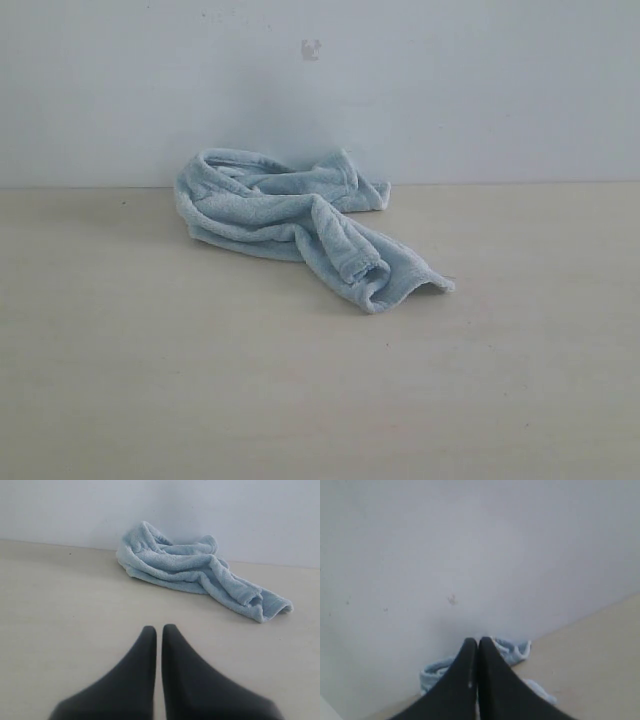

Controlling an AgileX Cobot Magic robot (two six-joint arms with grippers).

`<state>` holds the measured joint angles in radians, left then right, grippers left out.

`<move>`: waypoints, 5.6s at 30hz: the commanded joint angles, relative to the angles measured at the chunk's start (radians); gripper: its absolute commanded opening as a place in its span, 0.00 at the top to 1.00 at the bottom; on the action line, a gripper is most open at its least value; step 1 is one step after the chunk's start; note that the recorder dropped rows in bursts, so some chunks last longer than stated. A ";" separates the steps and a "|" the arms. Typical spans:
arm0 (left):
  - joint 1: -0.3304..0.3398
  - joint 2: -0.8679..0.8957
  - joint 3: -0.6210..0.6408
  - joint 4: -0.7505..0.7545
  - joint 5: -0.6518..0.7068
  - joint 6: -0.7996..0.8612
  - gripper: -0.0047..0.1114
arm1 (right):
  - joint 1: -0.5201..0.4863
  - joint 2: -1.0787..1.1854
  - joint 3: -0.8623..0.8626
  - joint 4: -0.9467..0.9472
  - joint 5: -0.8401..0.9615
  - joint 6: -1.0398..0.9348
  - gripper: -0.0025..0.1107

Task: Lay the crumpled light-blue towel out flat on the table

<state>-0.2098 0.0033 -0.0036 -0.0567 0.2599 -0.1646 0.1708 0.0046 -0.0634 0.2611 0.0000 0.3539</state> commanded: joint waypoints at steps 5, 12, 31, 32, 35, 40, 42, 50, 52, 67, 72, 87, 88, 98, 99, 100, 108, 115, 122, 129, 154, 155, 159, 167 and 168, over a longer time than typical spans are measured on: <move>0.002 -0.003 0.004 -0.011 -0.005 0.006 0.93 | 0.066 0.447 -0.473 0.013 0.565 -0.462 0.98; 0.002 -0.003 0.004 -0.011 -0.005 0.006 0.93 | 0.091 1.273 -0.950 0.081 0.672 -0.649 0.39; 0.002 -0.003 0.004 -0.011 -0.005 0.006 0.93 | 0.088 2.230 -1.675 0.391 0.780 -0.939 0.45; 0.002 -0.003 0.004 -0.011 -0.005 0.006 0.93 | 0.088 2.248 -1.687 0.391 0.782 -0.939 0.45; 0.002 -0.003 0.004 -0.011 -0.005 0.006 0.93 | 0.088 2.279 -1.717 0.391 0.799 -0.943 0.45; 0.002 -0.003 0.004 -0.011 -0.005 0.006 0.93 | 0.090 2.309 -1.731 0.391 0.848 -0.962 0.48; 0.002 -0.003 0.004 -0.011 -0.005 0.006 0.93 | 0.091 2.309 -1.731 0.391 0.848 -0.973 0.55; 0.002 -0.003 0.004 -0.011 -0.005 0.006 0.93 | 0.100 2.309 -1.731 0.395 0.836 -0.991 0.80; 0.002 -0.003 0.004 -0.011 -0.005 0.006 0.93 | 0.100 2.309 -1.731 0.395 0.831 -0.991 0.88; 0.002 -0.003 0.004 -0.011 -0.005 0.006 0.93 | 0.094 2.227 -1.677 0.365 0.873 -0.981 0.98; 0.002 -0.003 0.004 -0.011 -0.005 0.006 0.93 | 0.051 2.055 -1.504 0.324 0.812 -0.954 0.98; 0.002 -0.003 0.004 -0.011 -0.007 0.006 0.93 | -0.022 1.233 -0.829 0.284 0.696 -0.850 0.98; 0.002 -0.003 0.004 -0.011 -0.005 0.006 0.93 | -0.022 1.155 -0.792 0.271 0.688 -0.825 0.98; 0.002 -0.003 0.004 -0.011 -0.005 0.006 0.93 | -0.022 0.749 -0.654 0.159 0.732 -0.691 0.98; 0.002 -0.003 0.004 -0.011 -0.005 0.006 0.93 | -0.022 0.736 -0.643 0.151 0.747 -0.683 0.98; 0.002 -0.003 0.004 -0.011 -0.005 0.006 0.93 | -0.022 0.729 -0.634 0.149 0.758 -0.676 0.98; 0.002 -0.003 0.004 -0.011 -0.005 0.006 0.93 | -0.022 0.715 -0.578 0.140 0.765 -0.678 0.98; 0.002 -0.003 0.004 -0.011 -0.005 0.006 0.93 | -0.022 0.715 -0.522 0.141 0.719 -0.694 0.98; 0.002 -0.003 0.004 -0.075 -0.116 -0.020 0.93 | -0.022 0.715 -0.476 0.144 0.673 -0.696 0.98; 0.002 -0.003 0.004 -0.219 -0.202 -0.029 0.93 | -0.022 0.715 -0.472 0.155 0.661 -0.696 0.98; 0.109 1.482 -0.990 -0.797 0.207 0.648 0.41 | -0.019 0.715 -0.472 0.231 0.680 -0.765 0.98; 0.122 1.528 -1.041 -0.815 0.240 0.671 0.41 | -0.019 0.715 -0.472 0.235 0.683 -0.768 0.98; 0.190 1.806 -1.341 -1.037 0.504 0.855 0.41 | -0.019 0.715 -0.472 0.305 0.700 -0.843 0.98; 0.112 2.225 -1.842 -1.088 0.553 0.903 0.41 | -0.019 0.715 -0.472 0.306 0.695 -0.856 0.98; 0.096 2.278 -1.920 -1.086 0.553 0.903 0.41 | -0.019 0.715 -0.469 0.306 0.692 -0.856 0.98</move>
<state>-0.0851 2.2150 -1.8204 -1.1309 0.8005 0.7276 0.1514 0.7236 -0.5375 0.5598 0.7011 -0.4934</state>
